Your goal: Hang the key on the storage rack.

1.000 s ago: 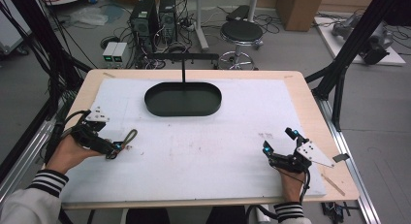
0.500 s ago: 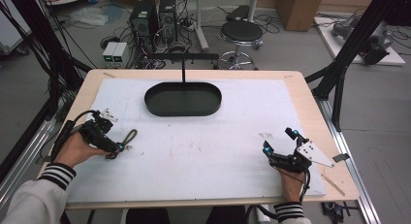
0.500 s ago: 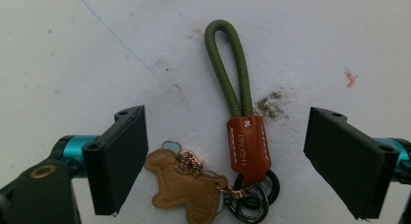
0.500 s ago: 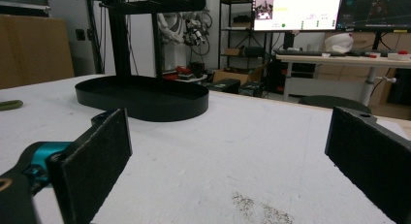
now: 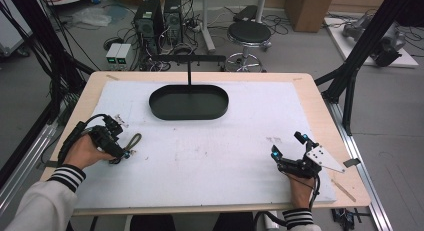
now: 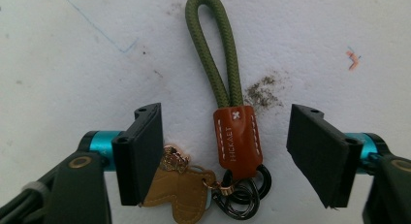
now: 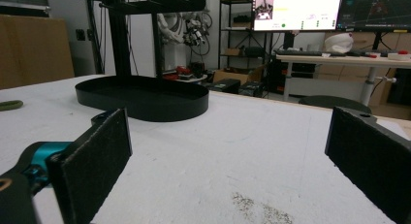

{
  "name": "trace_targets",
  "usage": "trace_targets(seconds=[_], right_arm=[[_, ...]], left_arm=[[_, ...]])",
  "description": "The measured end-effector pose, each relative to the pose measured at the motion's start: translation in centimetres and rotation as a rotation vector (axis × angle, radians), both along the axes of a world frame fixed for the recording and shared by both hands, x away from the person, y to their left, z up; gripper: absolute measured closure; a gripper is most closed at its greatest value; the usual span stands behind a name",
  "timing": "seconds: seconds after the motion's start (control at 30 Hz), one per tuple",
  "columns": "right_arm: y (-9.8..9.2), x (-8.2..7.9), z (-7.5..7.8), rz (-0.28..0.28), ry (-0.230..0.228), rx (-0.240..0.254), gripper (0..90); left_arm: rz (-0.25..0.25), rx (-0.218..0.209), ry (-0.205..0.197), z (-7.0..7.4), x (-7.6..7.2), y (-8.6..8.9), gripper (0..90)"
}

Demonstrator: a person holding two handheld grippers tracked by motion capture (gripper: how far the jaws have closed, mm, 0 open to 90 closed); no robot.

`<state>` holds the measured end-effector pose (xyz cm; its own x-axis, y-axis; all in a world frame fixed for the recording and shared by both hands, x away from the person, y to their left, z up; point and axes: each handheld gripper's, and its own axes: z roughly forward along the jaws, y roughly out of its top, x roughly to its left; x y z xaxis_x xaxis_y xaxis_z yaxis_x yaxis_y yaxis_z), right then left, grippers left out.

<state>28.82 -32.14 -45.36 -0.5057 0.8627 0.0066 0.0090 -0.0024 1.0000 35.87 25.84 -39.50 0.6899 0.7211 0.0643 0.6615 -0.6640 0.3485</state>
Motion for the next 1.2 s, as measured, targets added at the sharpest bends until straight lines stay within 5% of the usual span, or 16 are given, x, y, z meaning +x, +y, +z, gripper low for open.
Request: trace_targets(seconds=[0.87,1.2], right_arm=[[0.0,0.0,0.0,0.001,-0.001,0.001,1.8],[0.0,0.0,0.0,0.002,-0.002,0.002,1.8]], left_arm=[[0.009,0.064,0.095,-0.9,0.4,-0.9,64.8],[-0.001,0.066,0.069,-0.8,0.2,-0.9,71.6]])
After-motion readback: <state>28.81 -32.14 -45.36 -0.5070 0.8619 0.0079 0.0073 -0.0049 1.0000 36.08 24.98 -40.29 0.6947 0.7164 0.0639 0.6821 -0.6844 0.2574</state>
